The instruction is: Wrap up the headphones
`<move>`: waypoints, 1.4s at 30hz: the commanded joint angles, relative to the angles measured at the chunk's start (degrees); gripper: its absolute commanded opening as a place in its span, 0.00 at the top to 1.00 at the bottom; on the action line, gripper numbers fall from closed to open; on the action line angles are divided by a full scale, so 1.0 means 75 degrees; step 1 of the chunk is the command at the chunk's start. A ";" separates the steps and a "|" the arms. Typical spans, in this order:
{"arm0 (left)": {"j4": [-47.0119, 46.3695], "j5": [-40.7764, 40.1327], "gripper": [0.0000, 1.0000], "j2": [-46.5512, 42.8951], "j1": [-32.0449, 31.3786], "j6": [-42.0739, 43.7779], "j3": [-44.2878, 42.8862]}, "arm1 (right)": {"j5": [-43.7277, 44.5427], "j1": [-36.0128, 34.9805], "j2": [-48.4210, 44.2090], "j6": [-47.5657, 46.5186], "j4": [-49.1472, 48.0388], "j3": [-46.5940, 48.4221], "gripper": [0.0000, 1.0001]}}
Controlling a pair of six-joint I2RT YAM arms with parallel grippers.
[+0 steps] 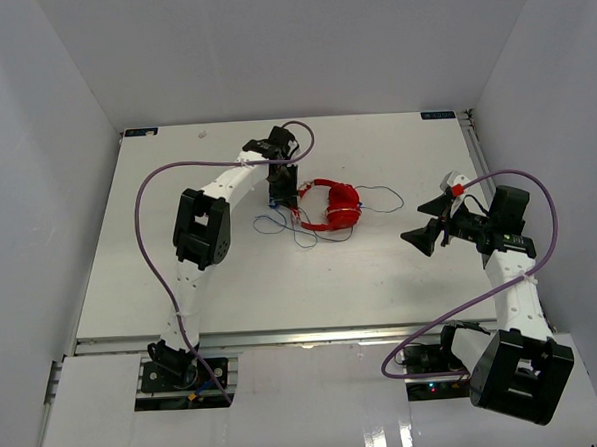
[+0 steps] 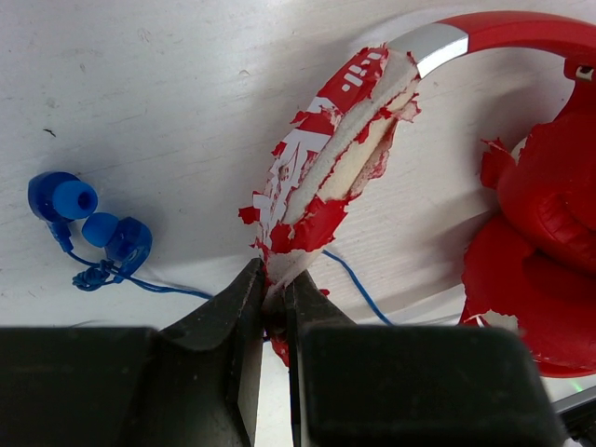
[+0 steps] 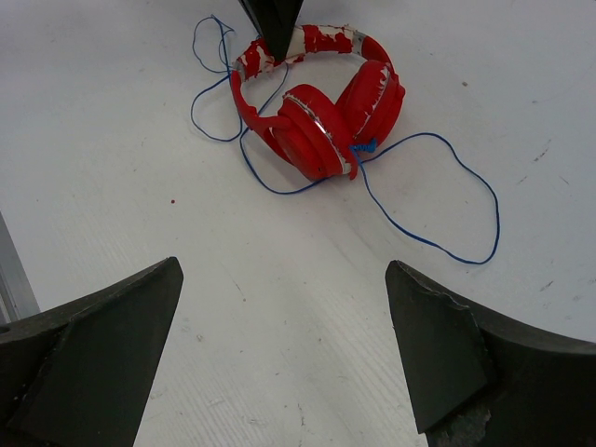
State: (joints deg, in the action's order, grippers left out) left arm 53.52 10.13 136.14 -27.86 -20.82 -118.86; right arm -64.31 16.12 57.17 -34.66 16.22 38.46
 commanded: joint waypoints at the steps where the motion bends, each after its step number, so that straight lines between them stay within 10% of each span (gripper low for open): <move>1: -0.0119 0.0368 1.00 -0.0464 0.0046 0.0037 -0.0019 | -0.0167 0.0042 0.0039 -0.0052 -0.0019 -0.0018 0.04; 13: -0.0134 -0.0392 0.92 -0.0081 0.0035 0.0341 -0.0334 | -0.0181 0.0042 0.0056 -0.0068 -0.0014 -0.0016 0.04; 28: -0.0549 0.0044 0.52 -0.0467 -0.0024 0.1029 -0.0159 | -0.0179 0.0042 0.0112 -0.0113 0.0028 0.0005 0.04; 42: -0.0414 -0.0325 0.54 0.0225 -0.0031 0.1381 -0.0552 | -0.0155 0.0042 0.0142 -0.0155 0.0058 0.0017 0.04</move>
State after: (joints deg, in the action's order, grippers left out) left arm 50.53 8.65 137.59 -27.88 -11.63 -121.89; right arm -64.30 16.12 57.87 -34.96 16.56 38.46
